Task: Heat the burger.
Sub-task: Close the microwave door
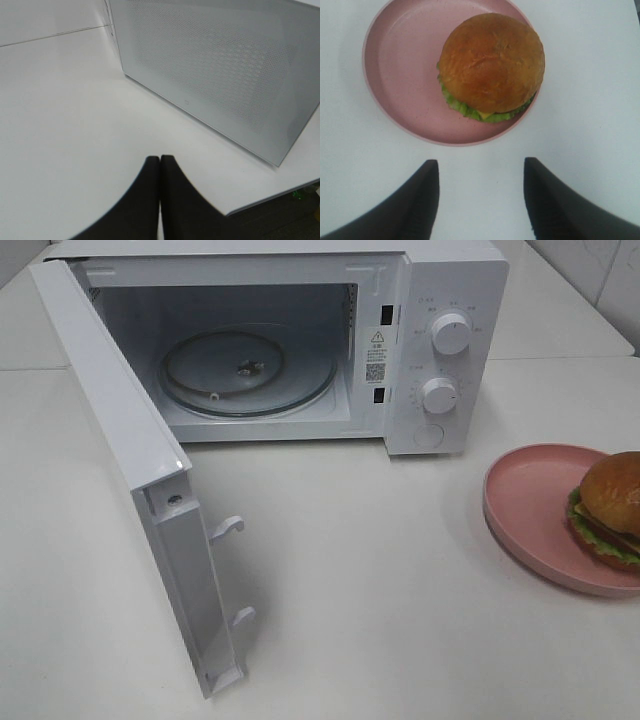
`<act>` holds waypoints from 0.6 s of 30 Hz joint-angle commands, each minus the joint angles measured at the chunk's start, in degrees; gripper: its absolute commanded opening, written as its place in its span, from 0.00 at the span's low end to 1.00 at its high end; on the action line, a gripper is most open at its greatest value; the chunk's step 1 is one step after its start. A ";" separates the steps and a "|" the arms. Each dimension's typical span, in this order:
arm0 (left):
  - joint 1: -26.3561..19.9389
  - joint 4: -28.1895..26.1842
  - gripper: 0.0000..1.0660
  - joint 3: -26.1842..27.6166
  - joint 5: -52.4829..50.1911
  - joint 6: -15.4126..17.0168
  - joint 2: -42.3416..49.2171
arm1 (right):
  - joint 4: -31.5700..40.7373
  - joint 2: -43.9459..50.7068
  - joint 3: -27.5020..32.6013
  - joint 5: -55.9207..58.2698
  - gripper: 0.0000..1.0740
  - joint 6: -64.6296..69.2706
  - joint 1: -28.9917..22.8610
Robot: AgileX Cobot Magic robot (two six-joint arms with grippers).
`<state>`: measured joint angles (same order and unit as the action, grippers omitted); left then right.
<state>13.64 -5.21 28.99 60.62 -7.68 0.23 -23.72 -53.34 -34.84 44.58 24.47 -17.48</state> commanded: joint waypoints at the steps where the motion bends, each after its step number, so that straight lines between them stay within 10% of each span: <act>1: -0.17 -0.40 0.00 -0.23 -0.92 0.29 1.20 | 2.64 1.26 -0.52 1.43 0.49 -2.81 0.23; 18: -0.17 -0.40 0.00 -0.23 -0.92 0.29 1.20 | 11.63 6.47 -0.52 -3.50 0.49 -6.76 0.23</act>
<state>13.64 -5.21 28.99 60.62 -7.68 0.23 -14.09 -47.04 -34.84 42.97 18.56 -17.48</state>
